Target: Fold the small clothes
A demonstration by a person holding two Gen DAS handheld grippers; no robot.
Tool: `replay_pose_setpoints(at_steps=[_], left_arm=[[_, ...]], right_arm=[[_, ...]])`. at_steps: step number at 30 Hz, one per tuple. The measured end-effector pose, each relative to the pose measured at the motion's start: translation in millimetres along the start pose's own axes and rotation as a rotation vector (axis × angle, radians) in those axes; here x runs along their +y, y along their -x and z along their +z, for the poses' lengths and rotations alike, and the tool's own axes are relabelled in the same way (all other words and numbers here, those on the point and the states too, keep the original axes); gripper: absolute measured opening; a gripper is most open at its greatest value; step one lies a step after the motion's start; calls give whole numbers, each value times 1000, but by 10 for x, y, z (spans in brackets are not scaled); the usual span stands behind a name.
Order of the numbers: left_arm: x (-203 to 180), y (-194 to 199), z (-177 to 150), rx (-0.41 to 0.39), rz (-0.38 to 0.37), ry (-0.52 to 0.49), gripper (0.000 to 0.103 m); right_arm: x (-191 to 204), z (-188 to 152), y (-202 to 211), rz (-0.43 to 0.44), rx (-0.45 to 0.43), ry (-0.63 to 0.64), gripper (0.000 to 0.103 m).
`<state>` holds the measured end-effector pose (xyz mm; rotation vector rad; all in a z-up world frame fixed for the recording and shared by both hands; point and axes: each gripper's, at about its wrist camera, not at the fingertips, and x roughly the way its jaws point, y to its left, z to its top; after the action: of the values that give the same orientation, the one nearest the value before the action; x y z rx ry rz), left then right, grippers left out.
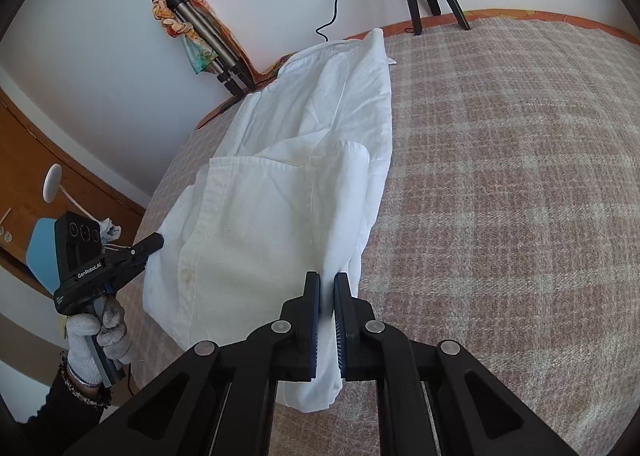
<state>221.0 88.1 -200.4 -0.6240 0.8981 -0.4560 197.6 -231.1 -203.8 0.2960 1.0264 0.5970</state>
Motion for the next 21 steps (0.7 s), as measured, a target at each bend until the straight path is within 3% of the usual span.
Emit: replay_pose_setpoints(at_steps=[2, 4, 7, 10, 15, 17, 18, 21], left_arm=[[36, -6, -28, 9, 33, -8, 8], [65, 57, -38, 6, 46, 5, 17], [27, 238, -56, -35, 82, -9, 17], [-120, 397, -88, -75, 63, -52, 17], [-329, 255, -147, -25, 33, -104, 17], [-334, 135, -175, -1, 55, -117, 17], [-324, 70, -189, 15, 76, -122, 17], [-267, -35, -209, 40, 106, -112, 17]], right_arm=[[-28, 16, 13, 43, -3, -21, 12], [-107, 21, 110, 92, -28, -70, 26], [-164, -27, 309, 136, -70, -53, 32], [-196, -113, 376, 158, -41, -14, 35], [-147, -214, 193, 201, 39, 26, 46], [-108, -229, 57, 188, 69, 43, 45], [-81, -234, 14, 188, 73, 55, 38], [14, -212, 40, 198, 49, 91, 36]])
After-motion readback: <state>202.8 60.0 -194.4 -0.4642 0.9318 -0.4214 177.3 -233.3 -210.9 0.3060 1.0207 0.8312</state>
